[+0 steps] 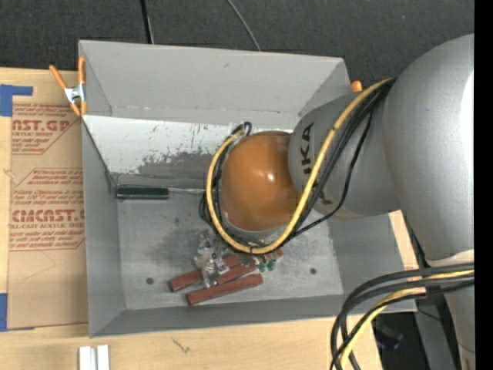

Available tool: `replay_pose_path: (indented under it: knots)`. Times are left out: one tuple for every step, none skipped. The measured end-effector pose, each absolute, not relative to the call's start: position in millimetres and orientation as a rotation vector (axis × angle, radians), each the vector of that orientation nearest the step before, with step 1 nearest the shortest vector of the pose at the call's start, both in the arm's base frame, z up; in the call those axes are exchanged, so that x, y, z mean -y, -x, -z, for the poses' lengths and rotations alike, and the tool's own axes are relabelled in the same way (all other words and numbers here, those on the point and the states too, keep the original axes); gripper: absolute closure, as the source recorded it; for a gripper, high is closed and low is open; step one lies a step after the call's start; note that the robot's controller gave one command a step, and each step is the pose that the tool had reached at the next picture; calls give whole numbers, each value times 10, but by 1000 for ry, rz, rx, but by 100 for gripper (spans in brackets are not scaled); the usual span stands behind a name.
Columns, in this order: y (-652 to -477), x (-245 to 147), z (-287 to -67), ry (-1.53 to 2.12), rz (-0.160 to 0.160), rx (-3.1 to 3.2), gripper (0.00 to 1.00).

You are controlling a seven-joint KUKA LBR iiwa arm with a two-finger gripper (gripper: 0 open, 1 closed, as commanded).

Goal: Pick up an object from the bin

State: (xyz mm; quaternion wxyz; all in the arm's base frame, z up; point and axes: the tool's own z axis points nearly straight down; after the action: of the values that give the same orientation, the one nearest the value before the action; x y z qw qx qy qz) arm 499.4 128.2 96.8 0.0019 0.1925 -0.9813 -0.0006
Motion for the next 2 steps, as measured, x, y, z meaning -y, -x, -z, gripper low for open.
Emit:
replay_pose_path:
  knots:
    - [-4985, -1281, -1170, -604, 0, 3074, 100]
    - [-4996, -1285, -1382, -605, 1, 3081, 100]
